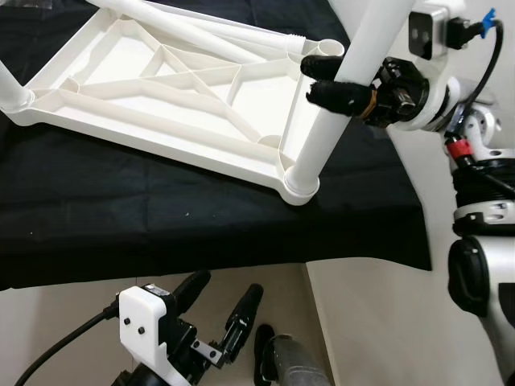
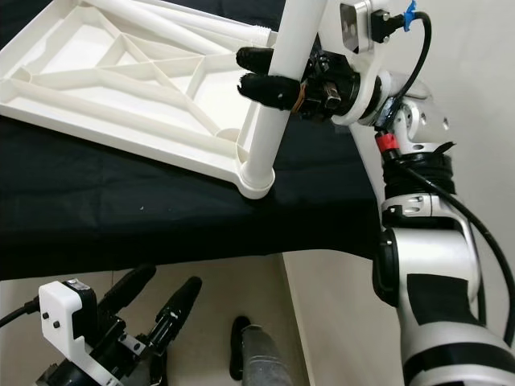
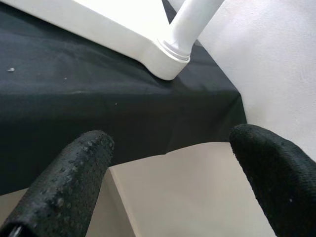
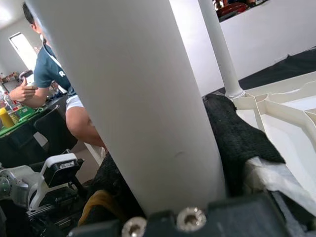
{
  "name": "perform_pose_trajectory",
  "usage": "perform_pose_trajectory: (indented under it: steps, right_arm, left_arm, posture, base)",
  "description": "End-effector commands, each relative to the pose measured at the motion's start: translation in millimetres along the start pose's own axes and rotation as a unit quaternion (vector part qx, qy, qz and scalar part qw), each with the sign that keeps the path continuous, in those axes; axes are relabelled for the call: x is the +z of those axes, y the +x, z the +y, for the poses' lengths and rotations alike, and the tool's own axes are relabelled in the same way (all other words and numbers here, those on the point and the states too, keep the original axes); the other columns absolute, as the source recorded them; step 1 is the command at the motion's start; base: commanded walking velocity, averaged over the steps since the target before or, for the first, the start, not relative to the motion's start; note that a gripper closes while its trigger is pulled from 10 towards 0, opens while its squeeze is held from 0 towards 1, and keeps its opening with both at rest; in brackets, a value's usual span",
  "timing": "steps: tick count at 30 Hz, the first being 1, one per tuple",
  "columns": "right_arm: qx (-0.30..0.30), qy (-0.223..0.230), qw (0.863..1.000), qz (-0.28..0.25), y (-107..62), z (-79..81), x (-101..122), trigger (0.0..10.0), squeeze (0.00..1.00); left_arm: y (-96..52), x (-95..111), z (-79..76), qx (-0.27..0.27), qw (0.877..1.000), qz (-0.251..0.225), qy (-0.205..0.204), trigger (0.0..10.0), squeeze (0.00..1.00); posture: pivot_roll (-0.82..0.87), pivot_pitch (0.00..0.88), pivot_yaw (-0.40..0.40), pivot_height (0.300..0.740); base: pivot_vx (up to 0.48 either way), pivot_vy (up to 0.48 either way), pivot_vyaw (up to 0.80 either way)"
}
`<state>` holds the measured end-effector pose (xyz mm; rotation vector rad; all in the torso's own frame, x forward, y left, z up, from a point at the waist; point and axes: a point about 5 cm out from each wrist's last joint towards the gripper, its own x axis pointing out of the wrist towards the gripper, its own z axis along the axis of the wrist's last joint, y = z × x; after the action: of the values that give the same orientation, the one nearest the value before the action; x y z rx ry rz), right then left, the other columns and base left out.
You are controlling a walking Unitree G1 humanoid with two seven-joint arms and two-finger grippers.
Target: Building children table
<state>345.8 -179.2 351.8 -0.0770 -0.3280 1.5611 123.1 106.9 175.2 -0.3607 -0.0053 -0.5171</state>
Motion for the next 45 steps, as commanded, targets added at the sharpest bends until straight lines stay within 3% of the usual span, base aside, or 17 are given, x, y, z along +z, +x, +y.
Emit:
perform_pose_trajectory:
  steps: [1, 9, 15, 16, 18, 19, 20, 22, 23, 26, 32, 33, 34, 35, 36, 38, 45]
  right_arm:
    - [0.007, 0.009, 1.000, 0.001, -5.5, 3.4, 2, 0.0, 0.00]
    - [-0.029, -0.030, 0.997, 0.068, -24.9, 15.5, -4, 0.0, 0.00]
    - [-0.235, 0.076, 0.966, 0.079, -25.9, 48.5, -50, 0.0, 0.00]
    - [-0.406, 0.161, 0.881, 0.181, -13.4, 79.3, -128, 0.0, 0.00]
    - [-0.406, 0.161, 0.881, 0.181, -13.4, 79.3, -128, 0.0, 0.00]
    - [-0.483, 0.176, 0.818, 0.260, 5.8, 113.6, -173, 0.0, 0.00]
    - [-0.523, 0.164, 0.788, 0.278, 30.7, 116.3, -194, 0.0, 0.00]
    - [-0.537, 0.152, 0.781, 0.280, 49.6, 114.6, -202, 0.0, 0.00]
    - [-0.523, 0.126, 0.800, 0.267, 67.0, 96.8, -203, 0.0, 0.00]
    - [-0.526, 0.098, 0.806, 0.252, 85.6, 69.4, -201, 0.0, 0.00]
    - [-0.566, 0.113, 0.779, 0.244, 87.6, 62.5, -200, 0.0, 0.00]
    - [-0.570, 0.120, 0.774, 0.249, 88.8, 68.4, -198, 4.1, 0.00]
    - [-0.570, 0.120, 0.774, 0.249, 88.8, 68.4, -198, 4.1, 0.00]
    - [-0.571, 0.128, 0.773, 0.244, 87.6, 74.3, -195, 10.0, 0.00]
    - [-0.571, 0.128, 0.773, 0.244, 87.6, 74.3, -195, 10.0, 0.00]
    - [-0.548, 0.122, 0.795, 0.231, 87.0, 81.3, -191, 10.0, 1.00]
    - [-0.377, 0.064, 0.908, 0.171, 42.7, 56.5, -168, 10.0, 1.00]
  left_arm:
    - [-2.5, -2, -0.9, 0.000, 1.000, 0.013, -0.004, 10.0, 0.00]
    - [-0.3, 0, -0.1, 0.000, 1.000, 0.011, -0.003, 10.0, 0.00]
    - [1.4, -6, 4.2, -0.001, 1.000, 0.014, -0.005, 10.0, 0.00]
    - [4.6, -11, 9.0, 0.001, 1.000, 0.015, -0.003, 10.0, 0.00]
    - [4.6, -11, 9.0, 0.001, 1.000, 0.015, -0.003, 10.0, 0.00]
    - [10.2, -18, 15.8, 0.005, 1.000, 0.015, -0.002, 10.0, 0.00]
    - [18.4, -25, 24.3, 0.007, 1.000, 0.015, -0.004, 10.0, 0.00]
    - [24.0, -29, 29.8, 0.008, 1.000, 0.015, -0.006, 10.0, 0.00]
    - [29.6, -33, 35.1, 0.008, 1.000, 0.016, -0.007, 10.0, 0.00]
    - [37.3, -38, 43.3, 0.011, 1.000, 0.016, -0.007, 10.0, 0.00]
    - [46.5, -40, 50.3, 0.014, 1.000, 0.010, 0.000, 10.0, 0.00]
    - [47.0, -40, 50.5, 0.013, 1.000, 0.009, 0.000, 10.0, 0.00]
    - [47.0, -40, 50.5, 0.013, 1.000, 0.009, 0.000, 10.0, 0.00]
    - [46.8, -40, 50.2, 0.012, 1.000, 0.007, 0.000, 10.0, 0.00]
    - [46.8, -40, 50.2, 0.012, 1.000, 0.007, 0.000, 10.0, 0.00]
    - [45.9, -40, 48.7, 0.008, 1.000, 0.001, 0.000, 10.0, 0.00]
    - [32.5, -31, 33.5, -0.005, 1.000, -0.004, -0.005, 10.0, 0.00]
  posture:
    - [0.14, 0.339, -0.100, 0.740]
    - [0.11, 0.347, -0.088, 0.740]
    - [0.09, 0.316, -0.154, 0.740]
    - [0.07, 0.250, -0.166, 0.740]
    - [0.07, 0.250, -0.166, 0.740]
    - [0.02, 0.198, -0.148, 0.740]
    - [0.02, 0.135, -0.152, 0.740]
    - [0.02, 0.135, -0.152, 0.740]
    - [0.02, 0.099, -0.149, 0.740]
    - [0.03, 0.068, -0.150, 0.740]
    - [0.02, 0.039, -0.141, 0.740]
    - [0.02, 0.046, -0.137, 0.740]
    - [0.02, 0.046, -0.137, 0.740]
    - [0.02, 0.049, -0.135, 0.740]
    - [0.02, 0.049, -0.135, 0.740]
    - [0.01, 0.072, -0.126, 0.740]
    - [0.03, 0.167, -0.110, 0.740]
  base:
    - [0.000, 0.000, 0.00]
    - [0.000, 0.000, 0.00]
    - [0.000, 0.000, 0.00]
    - [0.000, 0.000, 0.00]
    - [0.000, 0.000, 0.00]
    - [0.000, 0.000, 0.00]
    - [0.000, 0.000, 0.00]
    - [0.000, 0.000, 0.00]
    - [0.000, 0.000, 0.00]
    - [0.000, 0.000, 0.00]
    - [0.000, 0.000, 0.00]
    - [0.000, 0.000, 0.00]
    - [0.000, 0.000, 0.00]
    - [0.000, 0.000, 0.00]
    - [0.000, 0.000, 0.00]
    - [0.000, 0.000, 0.00]
    - [0.000, 0.000, 0.00]
